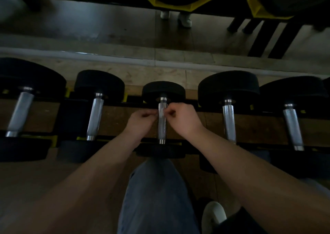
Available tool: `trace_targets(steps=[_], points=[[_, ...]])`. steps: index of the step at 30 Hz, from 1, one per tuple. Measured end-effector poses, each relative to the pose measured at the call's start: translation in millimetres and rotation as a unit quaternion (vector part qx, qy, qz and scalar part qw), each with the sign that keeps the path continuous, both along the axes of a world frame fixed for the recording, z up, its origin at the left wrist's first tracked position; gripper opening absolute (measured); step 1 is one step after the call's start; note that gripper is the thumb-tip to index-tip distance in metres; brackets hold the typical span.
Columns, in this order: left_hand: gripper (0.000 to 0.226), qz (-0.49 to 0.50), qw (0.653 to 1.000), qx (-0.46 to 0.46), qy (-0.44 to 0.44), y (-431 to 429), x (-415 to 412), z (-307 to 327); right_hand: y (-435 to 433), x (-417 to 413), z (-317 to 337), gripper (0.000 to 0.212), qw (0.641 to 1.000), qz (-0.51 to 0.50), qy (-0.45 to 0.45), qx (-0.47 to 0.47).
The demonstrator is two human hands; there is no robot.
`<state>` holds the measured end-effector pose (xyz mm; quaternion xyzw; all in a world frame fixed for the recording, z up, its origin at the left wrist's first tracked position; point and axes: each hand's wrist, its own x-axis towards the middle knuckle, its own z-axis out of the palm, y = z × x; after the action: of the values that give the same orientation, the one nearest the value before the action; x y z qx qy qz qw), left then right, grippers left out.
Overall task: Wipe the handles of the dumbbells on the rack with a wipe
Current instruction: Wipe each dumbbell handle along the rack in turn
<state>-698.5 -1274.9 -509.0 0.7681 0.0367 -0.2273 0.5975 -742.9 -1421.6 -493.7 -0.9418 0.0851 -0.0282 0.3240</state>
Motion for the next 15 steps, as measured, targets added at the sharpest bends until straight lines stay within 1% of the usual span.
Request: trace_targets(steps=[2,4,5,7,9,11,13,15], points=[[0.015,0.011,1.0,0.002,0.008,-2.8,-1.7,-6.7,0.7,-10.1,-0.5,0.01,0.997,0.065,0.05,-0.009],[0.02,0.022,1.0,0.02,-0.004,-5.7,-1.6,-12.2,3.6,-18.3,0.8,0.01,0.981,0.156,0.11,-0.045],[0.02,0.025,0.999,0.034,-0.005,-6.8,-2.0,-12.0,4.9,-18.0,1.3,0.012,0.976,0.174,0.115,-0.063],[0.02,0.027,0.999,0.041,-0.002,-6.9,-1.6,-12.3,5.8,-9.2,2.8,0.016,0.985,0.141,0.067,-0.075],[0.02,0.019,0.999,0.043,0.012,-4.7,-3.1,-10.9,4.3,3.9,3.9,0.019,0.996,0.068,0.008,-0.064],[0.02,0.011,0.999,0.042,0.028,-3.2,-4.9,-9.3,4.0,11.6,3.7,0.019,0.997,0.026,-0.027,-0.062],[0.021,0.01,0.999,0.043,0.028,-2.7,-4.0,-10.8,4.4,7.9,2.0,0.02,0.993,0.048,-0.029,-0.104],[0.023,0.022,0.999,0.031,0.026,-3.0,-3.3,-11.3,6.1,-5.5,4.0,0.021,0.982,0.128,0.013,-0.137]])
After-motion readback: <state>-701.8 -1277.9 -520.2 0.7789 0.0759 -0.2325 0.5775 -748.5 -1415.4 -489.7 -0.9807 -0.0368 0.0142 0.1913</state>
